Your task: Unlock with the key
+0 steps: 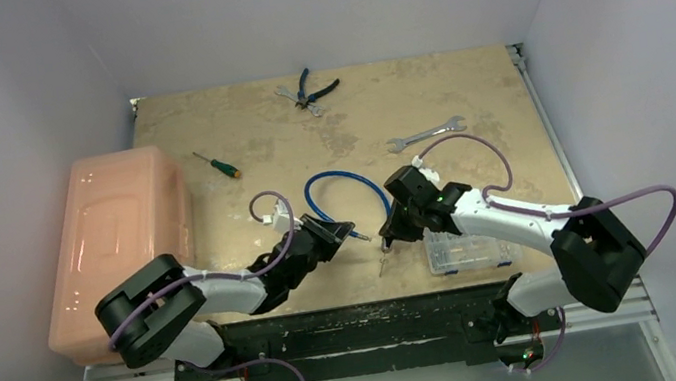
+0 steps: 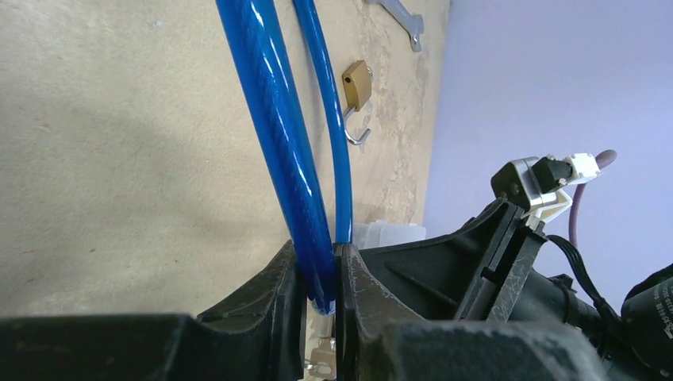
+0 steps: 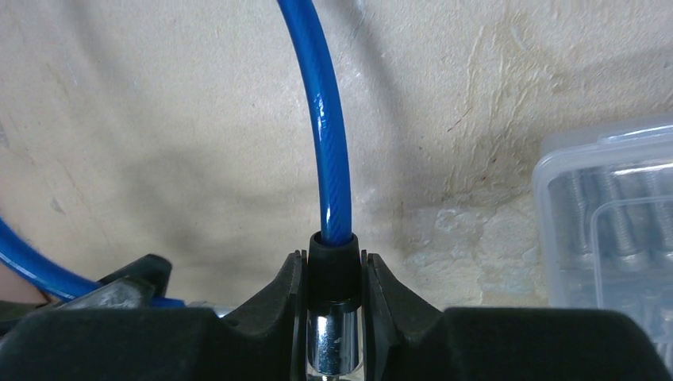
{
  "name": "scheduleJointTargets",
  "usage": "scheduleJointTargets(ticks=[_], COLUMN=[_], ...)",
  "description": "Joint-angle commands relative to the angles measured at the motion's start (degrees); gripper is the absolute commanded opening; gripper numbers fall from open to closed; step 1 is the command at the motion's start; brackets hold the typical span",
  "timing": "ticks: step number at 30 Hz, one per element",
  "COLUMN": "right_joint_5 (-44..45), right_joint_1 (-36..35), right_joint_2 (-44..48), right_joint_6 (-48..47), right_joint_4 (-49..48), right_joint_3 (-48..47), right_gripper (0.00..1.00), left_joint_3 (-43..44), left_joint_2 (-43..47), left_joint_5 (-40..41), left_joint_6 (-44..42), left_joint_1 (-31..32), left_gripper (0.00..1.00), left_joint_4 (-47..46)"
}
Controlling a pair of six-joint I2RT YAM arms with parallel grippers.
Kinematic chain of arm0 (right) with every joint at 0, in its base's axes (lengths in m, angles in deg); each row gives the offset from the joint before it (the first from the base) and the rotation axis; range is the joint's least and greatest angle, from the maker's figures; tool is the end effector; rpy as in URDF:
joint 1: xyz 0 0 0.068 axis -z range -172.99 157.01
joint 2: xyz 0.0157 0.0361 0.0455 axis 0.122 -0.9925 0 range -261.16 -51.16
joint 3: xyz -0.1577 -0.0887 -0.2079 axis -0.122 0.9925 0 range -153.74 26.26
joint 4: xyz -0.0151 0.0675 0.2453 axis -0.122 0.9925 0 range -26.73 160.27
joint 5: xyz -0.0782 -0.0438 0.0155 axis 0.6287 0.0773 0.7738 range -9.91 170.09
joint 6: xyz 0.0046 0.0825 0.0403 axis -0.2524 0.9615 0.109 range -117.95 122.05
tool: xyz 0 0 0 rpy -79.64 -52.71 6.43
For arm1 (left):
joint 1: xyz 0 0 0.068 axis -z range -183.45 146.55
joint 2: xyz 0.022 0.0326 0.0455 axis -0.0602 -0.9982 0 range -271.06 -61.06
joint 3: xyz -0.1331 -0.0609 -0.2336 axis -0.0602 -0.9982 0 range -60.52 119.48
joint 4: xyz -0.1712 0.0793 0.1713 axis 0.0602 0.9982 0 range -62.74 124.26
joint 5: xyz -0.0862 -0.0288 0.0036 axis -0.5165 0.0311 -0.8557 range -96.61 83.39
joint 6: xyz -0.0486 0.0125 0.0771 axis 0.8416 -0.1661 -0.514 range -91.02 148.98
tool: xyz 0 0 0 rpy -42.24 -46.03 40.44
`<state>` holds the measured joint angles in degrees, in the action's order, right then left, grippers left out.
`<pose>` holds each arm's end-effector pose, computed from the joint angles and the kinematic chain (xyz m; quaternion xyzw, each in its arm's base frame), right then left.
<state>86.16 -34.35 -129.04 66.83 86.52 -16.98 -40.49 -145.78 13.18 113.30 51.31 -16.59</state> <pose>0.2136 0.1764 0.1564 0.2092 0.9367 0.1903 0.2066 0.1920 -0.2233 0.1359 -0.3012 0.7594 -0.4744 0.3280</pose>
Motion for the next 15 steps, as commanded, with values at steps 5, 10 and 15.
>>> scheduleJointTargets(ticks=[5,10,15], right_joint_5=[7.0,8.9,10.0], right_joint_1=[0.6,0.8,1.4], right_joint_2=[-2.0,-4.7,-8.0], right_joint_6=[-4.8,-7.0,-9.4], right_joint_4=[2.4,3.2,3.7], right_joint_3=[-5.1,-8.3,-11.9], right_gripper=[0.0,0.0,0.0], left_joint_3=[-1.7,-1.9,-2.0], left_joint_2=[7.4,11.8,15.0], left_joint_5=[0.8,0.6,0.7], left_joint_6=[-6.7,-11.5,-15.5], left_joint_1=[-2.7,-4.1,-5.9], left_gripper=[0.0,0.0,0.02], left_joint_4=[7.7,14.6,19.7])
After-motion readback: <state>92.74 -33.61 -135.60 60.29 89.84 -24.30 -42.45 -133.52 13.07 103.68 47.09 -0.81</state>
